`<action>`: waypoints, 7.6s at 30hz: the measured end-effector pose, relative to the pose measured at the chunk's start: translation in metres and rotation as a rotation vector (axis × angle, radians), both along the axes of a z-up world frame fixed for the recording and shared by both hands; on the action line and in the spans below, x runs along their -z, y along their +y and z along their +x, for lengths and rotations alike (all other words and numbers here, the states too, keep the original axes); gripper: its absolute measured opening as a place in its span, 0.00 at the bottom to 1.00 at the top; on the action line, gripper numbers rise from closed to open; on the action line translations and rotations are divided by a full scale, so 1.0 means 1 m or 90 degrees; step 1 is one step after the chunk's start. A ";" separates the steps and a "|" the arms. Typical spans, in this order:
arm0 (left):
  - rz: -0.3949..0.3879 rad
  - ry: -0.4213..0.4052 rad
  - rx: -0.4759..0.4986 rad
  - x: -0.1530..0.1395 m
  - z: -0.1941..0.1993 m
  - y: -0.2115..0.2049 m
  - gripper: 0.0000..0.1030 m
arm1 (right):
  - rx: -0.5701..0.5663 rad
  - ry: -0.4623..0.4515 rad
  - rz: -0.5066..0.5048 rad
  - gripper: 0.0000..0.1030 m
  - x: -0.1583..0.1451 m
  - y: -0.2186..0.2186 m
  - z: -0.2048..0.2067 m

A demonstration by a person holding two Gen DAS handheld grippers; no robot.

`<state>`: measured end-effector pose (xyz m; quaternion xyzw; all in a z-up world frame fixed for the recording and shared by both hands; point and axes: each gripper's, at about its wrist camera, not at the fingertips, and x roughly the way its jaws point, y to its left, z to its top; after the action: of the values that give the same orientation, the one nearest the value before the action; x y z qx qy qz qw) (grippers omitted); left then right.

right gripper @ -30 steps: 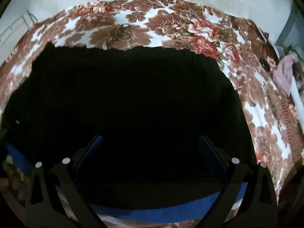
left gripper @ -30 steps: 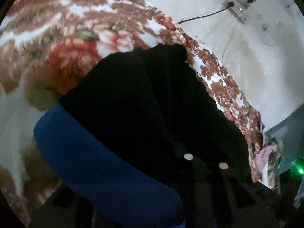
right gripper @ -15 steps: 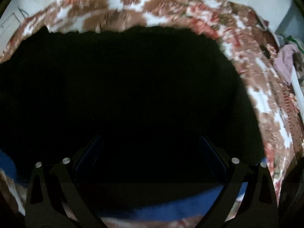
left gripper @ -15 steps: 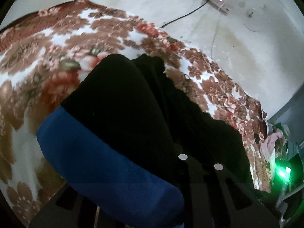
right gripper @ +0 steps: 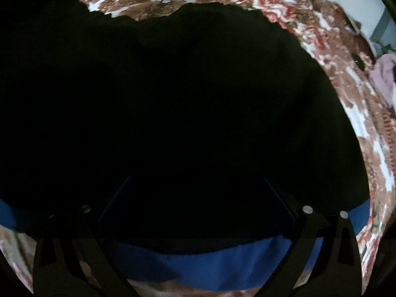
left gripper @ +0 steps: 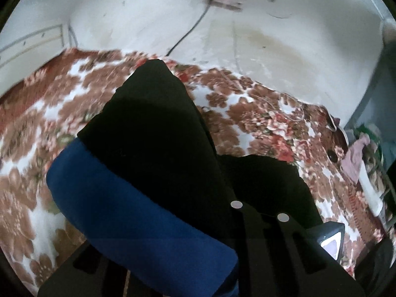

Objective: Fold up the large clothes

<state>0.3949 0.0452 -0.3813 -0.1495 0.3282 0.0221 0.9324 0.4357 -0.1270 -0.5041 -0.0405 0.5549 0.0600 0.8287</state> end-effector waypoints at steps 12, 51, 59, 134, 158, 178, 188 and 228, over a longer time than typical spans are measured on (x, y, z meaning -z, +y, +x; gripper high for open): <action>0.200 0.004 0.110 -0.045 0.022 -0.129 0.12 | 0.047 -0.007 0.080 0.95 -0.056 -0.132 -0.016; 0.794 -0.036 0.449 0.130 -0.047 -0.345 0.12 | 0.020 0.245 0.452 0.83 -0.030 -0.214 0.111; 0.785 -0.040 0.456 0.129 -0.042 -0.345 0.12 | -0.013 0.189 0.491 0.83 -0.081 -0.216 0.101; 0.000 0.292 0.311 0.110 0.204 -0.108 0.96 | 0.019 0.020 0.021 0.95 -0.016 -0.208 0.170; -0.341 0.378 0.329 0.137 0.093 -0.073 0.96 | 0.101 0.189 0.341 0.95 0.004 -0.273 0.078; -0.427 0.367 0.332 0.164 0.086 -0.099 0.95 | 0.080 0.233 0.490 0.96 0.025 -0.230 0.068; -0.486 0.369 0.295 0.159 0.084 -0.097 0.69 | 0.046 0.256 0.532 0.60 0.016 -0.202 0.070; -0.336 0.297 1.159 -0.107 -0.048 -0.660 0.39 | 0.562 -0.267 0.502 0.26 -0.252 -0.557 -0.401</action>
<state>0.3469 -0.6148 -0.2741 -0.0348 0.4888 -0.7521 0.4408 0.0351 -0.6839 -0.2525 0.4905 0.2810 -0.0971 0.8192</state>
